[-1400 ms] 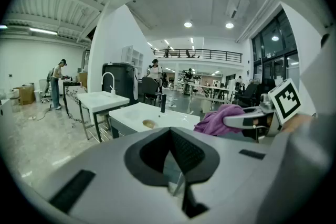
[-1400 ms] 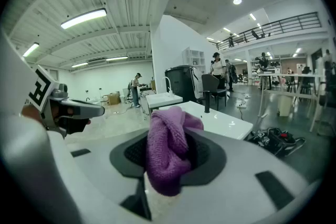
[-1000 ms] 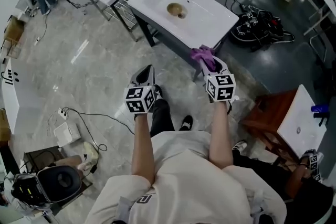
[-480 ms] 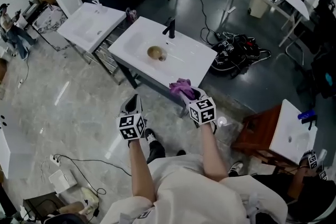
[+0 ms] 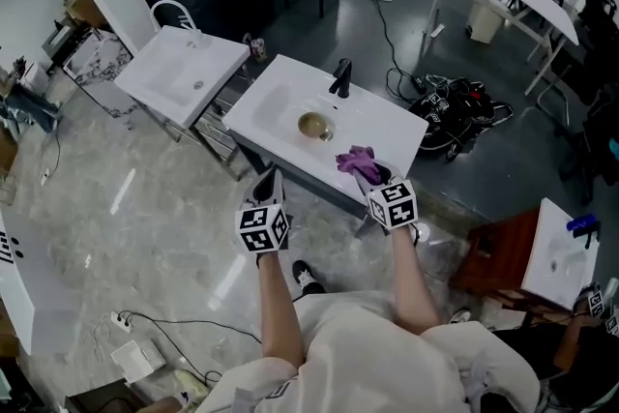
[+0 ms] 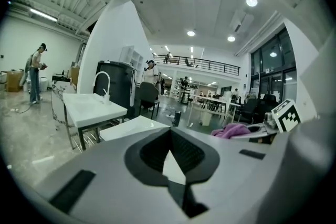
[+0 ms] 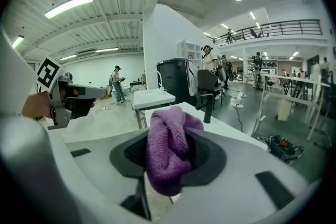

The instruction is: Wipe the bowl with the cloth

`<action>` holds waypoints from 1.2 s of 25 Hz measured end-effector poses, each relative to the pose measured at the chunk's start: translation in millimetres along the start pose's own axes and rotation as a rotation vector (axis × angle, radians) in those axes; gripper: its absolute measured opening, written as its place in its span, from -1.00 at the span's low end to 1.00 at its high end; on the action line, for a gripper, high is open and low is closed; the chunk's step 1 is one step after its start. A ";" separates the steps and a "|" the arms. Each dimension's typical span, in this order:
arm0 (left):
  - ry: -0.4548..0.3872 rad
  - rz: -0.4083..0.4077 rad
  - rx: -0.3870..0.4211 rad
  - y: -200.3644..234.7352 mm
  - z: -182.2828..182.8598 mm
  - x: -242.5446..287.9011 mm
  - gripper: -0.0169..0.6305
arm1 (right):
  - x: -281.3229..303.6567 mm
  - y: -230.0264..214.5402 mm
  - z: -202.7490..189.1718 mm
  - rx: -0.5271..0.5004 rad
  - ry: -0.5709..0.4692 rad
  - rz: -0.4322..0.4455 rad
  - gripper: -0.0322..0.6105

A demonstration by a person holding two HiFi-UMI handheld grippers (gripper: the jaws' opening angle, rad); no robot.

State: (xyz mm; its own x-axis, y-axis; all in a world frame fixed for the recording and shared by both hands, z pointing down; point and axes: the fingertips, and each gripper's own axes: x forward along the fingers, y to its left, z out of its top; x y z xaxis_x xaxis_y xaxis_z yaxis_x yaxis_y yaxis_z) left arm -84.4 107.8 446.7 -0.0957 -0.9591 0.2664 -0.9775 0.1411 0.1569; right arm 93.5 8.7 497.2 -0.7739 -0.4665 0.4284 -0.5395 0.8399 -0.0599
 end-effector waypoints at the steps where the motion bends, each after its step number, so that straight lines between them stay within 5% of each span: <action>1: 0.006 -0.005 -0.003 8.4 -1.2 3.3 -0.93 | 6.5 1.7 1.5 0.002 0.003 -0.006 -0.50; 14: 0.082 -0.011 -0.022 109.0 -19.4 26.4 -0.93 | 56.0 9.4 9.0 0.095 0.004 -0.129 -0.50; 21: 0.098 -0.052 -0.087 115.3 -41.0 32.7 -0.93 | 66.0 12.4 -14.5 0.159 0.031 -0.140 -0.49; 30: 0.110 -0.079 -0.038 133.9 -17.3 80.7 -0.93 | 110.8 -12.5 6.8 0.143 0.052 -0.101 -0.49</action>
State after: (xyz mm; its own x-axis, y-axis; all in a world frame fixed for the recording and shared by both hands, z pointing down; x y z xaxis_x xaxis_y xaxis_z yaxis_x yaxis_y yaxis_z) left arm -219.8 53.5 505.7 0.0043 -0.9352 0.3541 -0.9731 0.0776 0.2167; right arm 12.1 -55.3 539.2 -0.6971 -0.5286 0.4844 -0.6584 0.7394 -0.1406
